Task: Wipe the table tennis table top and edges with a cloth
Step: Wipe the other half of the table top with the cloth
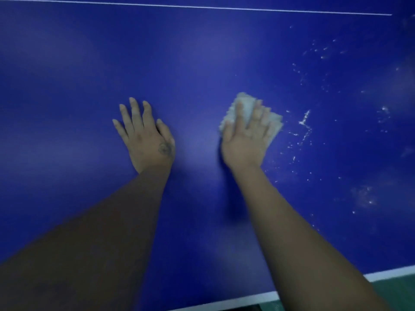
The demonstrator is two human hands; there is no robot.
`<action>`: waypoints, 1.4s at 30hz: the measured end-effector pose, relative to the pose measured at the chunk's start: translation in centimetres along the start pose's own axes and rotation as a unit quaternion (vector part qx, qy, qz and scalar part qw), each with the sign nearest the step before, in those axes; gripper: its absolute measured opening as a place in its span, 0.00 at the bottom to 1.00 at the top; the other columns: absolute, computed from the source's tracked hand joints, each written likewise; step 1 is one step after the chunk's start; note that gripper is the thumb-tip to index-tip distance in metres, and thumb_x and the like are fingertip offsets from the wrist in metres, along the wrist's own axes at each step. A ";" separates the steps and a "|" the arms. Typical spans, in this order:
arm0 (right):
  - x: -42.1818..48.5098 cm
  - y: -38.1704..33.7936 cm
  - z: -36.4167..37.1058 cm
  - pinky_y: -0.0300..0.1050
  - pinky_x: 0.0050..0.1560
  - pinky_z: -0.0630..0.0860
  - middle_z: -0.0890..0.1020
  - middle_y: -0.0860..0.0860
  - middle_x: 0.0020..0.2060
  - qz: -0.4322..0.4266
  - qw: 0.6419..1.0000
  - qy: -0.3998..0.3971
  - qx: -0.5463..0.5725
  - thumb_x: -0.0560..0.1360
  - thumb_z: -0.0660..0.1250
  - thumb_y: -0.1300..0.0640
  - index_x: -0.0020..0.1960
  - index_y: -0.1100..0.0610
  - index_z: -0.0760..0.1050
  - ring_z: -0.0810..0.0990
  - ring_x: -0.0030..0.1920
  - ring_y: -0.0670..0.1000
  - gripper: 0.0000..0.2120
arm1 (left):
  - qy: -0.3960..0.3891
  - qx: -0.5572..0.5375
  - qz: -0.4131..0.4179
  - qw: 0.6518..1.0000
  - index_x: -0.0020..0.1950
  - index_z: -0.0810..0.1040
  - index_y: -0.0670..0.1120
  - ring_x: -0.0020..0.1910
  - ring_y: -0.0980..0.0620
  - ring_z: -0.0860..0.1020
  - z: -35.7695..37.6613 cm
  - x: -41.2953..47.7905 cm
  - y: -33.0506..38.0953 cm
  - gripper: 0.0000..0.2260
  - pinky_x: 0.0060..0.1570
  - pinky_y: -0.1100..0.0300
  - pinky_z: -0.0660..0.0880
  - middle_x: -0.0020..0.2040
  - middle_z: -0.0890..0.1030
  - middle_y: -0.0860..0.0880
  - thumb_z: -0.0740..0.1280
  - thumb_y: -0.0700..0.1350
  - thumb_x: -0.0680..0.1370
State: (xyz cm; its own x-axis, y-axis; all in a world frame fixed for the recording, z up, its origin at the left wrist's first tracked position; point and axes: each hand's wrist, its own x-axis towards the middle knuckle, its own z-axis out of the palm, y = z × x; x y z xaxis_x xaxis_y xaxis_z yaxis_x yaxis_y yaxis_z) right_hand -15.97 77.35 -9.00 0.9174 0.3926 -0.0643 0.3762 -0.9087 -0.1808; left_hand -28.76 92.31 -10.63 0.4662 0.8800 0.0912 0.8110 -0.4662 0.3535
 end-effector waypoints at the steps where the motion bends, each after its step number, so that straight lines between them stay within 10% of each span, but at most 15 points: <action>1: -1.3 -1.7 0.4 0.66 0.83 0.44 0.56 0.58 0.86 -0.050 0.999 0.001 -0.002 0.86 0.49 0.42 0.85 0.46 0.61 0.54 0.85 0.64 0.29 | -0.007 -0.024 0.006 1.000 0.82 0.70 0.42 0.87 0.39 0.56 -0.2 -0.1 -0.4 0.25 0.85 0.38 0.48 0.86 0.63 0.42 0.56 0.49 0.86; 6: -6.6 1.2 0.3 0.64 0.84 0.50 0.57 0.53 0.86 -0.203 0.979 -0.033 -0.001 0.86 0.53 0.41 0.85 0.44 0.61 0.52 0.86 0.59 0.28 | -0.063 0.008 0.130 0.989 0.84 0.66 0.42 0.87 0.39 0.56 -1.8 -4.7 -3.0 0.27 0.85 0.39 0.53 0.86 0.62 0.41 0.55 0.51 0.87; 17: -8.2 5.8 -1.3 0.67 0.84 0.44 0.50 0.57 0.87 0.043 0.999 -0.026 -0.020 0.85 0.47 0.42 0.87 0.46 0.52 0.48 0.86 0.63 0.31 | -0.117 0.080 0.179 0.974 0.88 0.57 0.41 0.88 0.43 0.50 -4.6 -17.4 -5.0 0.31 0.85 0.38 0.51 0.88 0.55 0.44 0.55 0.55 0.88; 24: -14.1 5.0 -0.4 0.64 0.84 0.49 0.52 0.54 0.87 -0.188 0.980 -0.055 -0.021 0.86 0.55 0.41 0.87 0.48 0.55 0.49 0.87 0.59 0.31 | -0.106 0.071 0.186 0.974 0.88 0.56 0.41 0.88 0.43 0.50 -4.3 -17.8 -5.4 0.31 0.85 0.37 0.52 0.89 0.55 0.45 0.55 0.55 0.88; 34: -13.6 12.3 -1.9 0.67 0.84 0.46 0.51 0.57 0.87 0.034 0.998 -0.021 -0.054 0.87 0.50 0.43 0.88 0.56 0.50 0.50 0.86 0.63 0.33 | -0.100 0.068 0.182 0.976 0.88 0.56 0.42 0.88 0.44 0.50 -4.4 -17.8 -5.2 0.31 0.86 0.40 0.50 0.89 0.55 0.46 0.53 0.55 0.88; 42: -20.0 7.9 -0.2 0.65 0.84 0.51 0.52 0.54 0.87 -0.197 0.978 -0.058 -0.014 0.86 0.53 0.41 0.88 0.51 0.52 0.49 0.87 0.58 0.33 | -0.066 0.064 0.192 0.977 0.87 0.60 0.42 0.88 0.44 0.54 -4.1 -18.0 -5.3 0.28 0.85 0.39 0.53 0.88 0.59 0.45 0.55 0.52 0.88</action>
State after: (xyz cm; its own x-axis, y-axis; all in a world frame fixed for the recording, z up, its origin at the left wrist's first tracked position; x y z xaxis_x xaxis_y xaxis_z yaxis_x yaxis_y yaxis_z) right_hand -31.33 62.29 -8.91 0.6796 0.7259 -0.1064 0.7031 -0.6858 -0.1877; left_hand -42.92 79.35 -10.33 0.7791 0.6229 0.0709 0.6014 -0.7745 0.1961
